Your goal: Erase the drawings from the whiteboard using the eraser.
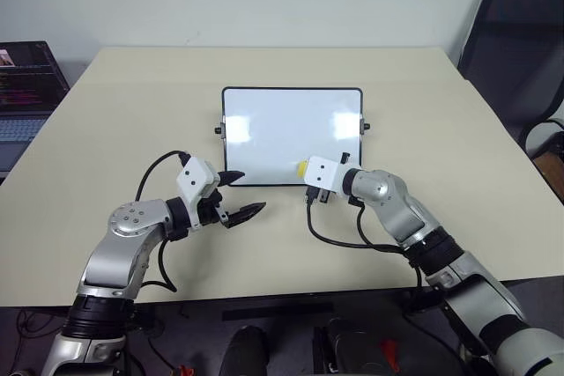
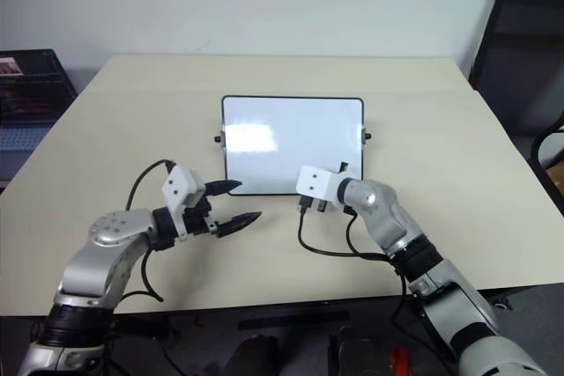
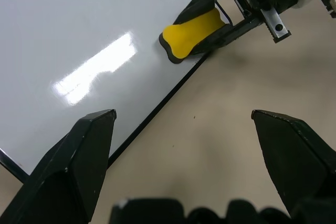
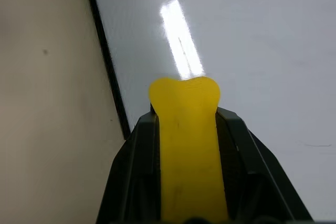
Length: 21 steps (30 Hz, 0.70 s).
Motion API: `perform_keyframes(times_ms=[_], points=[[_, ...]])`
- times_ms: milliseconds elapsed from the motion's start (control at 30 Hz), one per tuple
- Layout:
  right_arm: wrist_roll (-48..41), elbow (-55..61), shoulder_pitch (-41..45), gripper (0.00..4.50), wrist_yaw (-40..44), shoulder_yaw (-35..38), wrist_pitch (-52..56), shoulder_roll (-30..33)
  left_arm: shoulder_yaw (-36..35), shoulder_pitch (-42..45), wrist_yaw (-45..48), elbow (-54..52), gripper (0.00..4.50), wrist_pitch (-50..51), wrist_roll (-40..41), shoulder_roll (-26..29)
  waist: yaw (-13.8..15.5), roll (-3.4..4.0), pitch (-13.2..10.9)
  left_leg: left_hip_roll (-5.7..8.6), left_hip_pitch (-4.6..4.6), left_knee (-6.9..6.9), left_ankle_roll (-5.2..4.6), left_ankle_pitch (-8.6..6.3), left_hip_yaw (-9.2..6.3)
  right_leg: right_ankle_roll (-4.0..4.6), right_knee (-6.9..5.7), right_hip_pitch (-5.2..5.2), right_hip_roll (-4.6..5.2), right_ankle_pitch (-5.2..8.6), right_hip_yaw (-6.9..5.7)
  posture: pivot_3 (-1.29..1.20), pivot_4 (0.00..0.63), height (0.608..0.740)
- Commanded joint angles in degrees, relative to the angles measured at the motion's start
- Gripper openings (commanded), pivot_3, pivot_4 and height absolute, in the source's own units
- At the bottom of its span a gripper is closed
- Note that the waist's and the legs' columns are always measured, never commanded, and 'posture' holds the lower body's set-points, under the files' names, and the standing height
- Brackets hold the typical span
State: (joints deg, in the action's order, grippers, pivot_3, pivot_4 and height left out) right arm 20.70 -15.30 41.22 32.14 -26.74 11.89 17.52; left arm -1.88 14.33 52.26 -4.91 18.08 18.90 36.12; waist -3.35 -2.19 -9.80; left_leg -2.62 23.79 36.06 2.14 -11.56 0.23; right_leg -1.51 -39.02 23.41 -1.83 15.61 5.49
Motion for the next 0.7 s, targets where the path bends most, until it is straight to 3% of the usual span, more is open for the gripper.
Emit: perform_keyframes(times_ms=[33, 233, 400, 533, 700], points=[[-0.73, 1.93, 0.92, 1.07, -3.04, 4.02, 0.06, -0.78, -0.08, 1.26, 0.5, -1.16, 4.5, -0.92, 0.58, -0.19, 0.03, 0.0, 0.0, 0.0, 0.01, 0.0, 0.0, 0.0, 0.0, 0.0, 0.0, 0.01, 0.0, 0.0, 0.0, 0.0, 0.15, 0.74], [-5.63, 8.01, 0.04, 1.07, -5.72, 10.98, 5.52, -4.81, 0.12, 3.55, 0.35, -1.58, 4.5, 0.04, 1.27, -1.32, 0.08, 0.01, -0.02, 0.01, 0.13, -0.06, 0.01, -0.01, -0.01, 0.03, 0.02, 0.11, 0.0, 0.0, -0.02, 0.0, 0.15, 0.74], [-12.6, 20.62, -4.61, 1.07, -7.45, 21.07, 18.24, -7.1, -0.31, 5.9, 0.61, -2.47, 4.5, 1.44, 2.71, -1.88, 0.28, 0.0, -0.02, 0.02, 0.16, -0.09, 0.04, -0.04, -0.05, 0.06, 0.03, 0.1, 0.01, -0.02, -0.04, 0.0, 0.15, 0.74], [-18.14, 34.11, -12.02, 1.07, -9.99, 30.7, 31.44, -8.51, 1.45, 7.8, 2.84, -3.24, 4.5, 2.03, 3.53, -2.11, 0.52, 0.01, -0.02, 0.04, 0.21, -0.09, 0.05, -0.05, -0.08, 0.04, 0.05, 0.11, 0.02, -0.01, -0.06, 0.0, 0.15, 0.74], [-19.56, 44.83, -22.87, 1.07, -14.63, 35.46, 40.83, -10.02, 6.43, 10.68, 7.51, -2.66, 4.5, 1.8, 3.27, -3.1, 0.58, 0.01, -0.02, 0.06, 0.18, -0.12, 0.07, -0.07, -0.04, -0.01, 0.05, 0.11, 0.02, 0.06, -0.03, 0.0, 0.15, 0.74]])
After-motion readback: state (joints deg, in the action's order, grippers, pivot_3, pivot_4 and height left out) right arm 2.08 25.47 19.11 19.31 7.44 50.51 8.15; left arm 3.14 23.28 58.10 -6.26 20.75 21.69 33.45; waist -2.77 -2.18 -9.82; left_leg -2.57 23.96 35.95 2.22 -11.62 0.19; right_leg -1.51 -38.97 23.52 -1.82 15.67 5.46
